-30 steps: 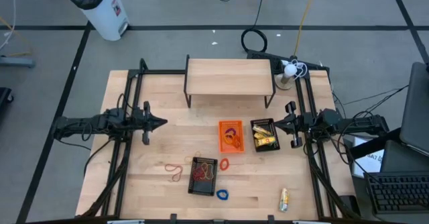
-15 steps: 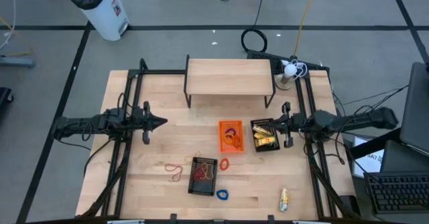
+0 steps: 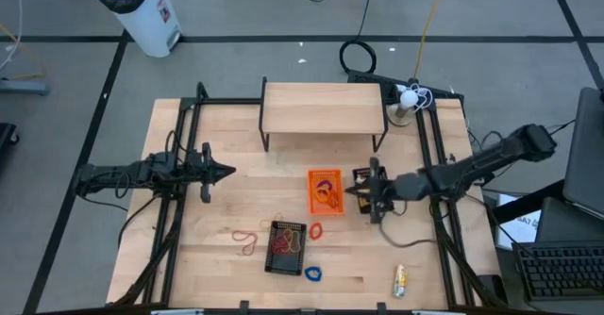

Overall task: Pick & Place Office Desk Supplies
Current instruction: Put the orange spring keychain into the orange bin

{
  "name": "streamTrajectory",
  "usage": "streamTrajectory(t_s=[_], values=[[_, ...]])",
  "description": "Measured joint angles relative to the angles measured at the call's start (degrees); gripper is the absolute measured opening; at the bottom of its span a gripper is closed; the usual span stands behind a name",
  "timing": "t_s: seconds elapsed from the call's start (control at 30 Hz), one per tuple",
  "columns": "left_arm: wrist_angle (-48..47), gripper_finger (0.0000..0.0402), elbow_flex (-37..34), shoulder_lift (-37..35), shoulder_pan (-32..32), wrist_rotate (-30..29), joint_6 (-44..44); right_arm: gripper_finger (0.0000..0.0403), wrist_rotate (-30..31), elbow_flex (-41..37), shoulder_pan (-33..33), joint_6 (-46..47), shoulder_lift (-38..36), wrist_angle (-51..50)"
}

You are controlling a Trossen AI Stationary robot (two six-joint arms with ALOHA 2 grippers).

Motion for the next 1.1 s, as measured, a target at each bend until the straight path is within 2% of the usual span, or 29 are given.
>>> streamTrajectory(t_s=[0.3, 0.43, 0.53, 0.63, 0.83, 1.1], values=[[-0.02, 0.0003, 0.00, 0.00, 0.00, 0.04, -0.14, 0.0001, -0.09, 14.74, 5.29, 2.62, 16.71, -17.00], [-0.02, 0.0003, 0.00, 0.00, 0.00, 0.04, -0.14, 0.0001, -0.36, 19.65, 7.58, 0.09, 23.20, -23.31], [-0.02, 0.0003, 0.00, 0.00, 0.00, 0.04, -0.14, 0.0001, -1.16, 22.67, 7.82, 1.55, 27.23, -23.97], [-0.02, 0.0003, 0.00, 0.00, 0.00, 0.04, -0.12, 0.0001, -6.00, 26.17, 5.91, 5.00, 31.39, -25.50], [-0.02, 0.0003, 0.00, 0.01, 0.00, 0.05, -0.23, 0.0001, -11.96, 31.49, 4.81, 3.77, 37.72, -25.59], [0.23, 0.0003, -0.04, 0.00, 0.00, 0.03, -2.09, 0.0001, -12.17, 33.82, 3.99, -0.90, 42.09, -27.22]])
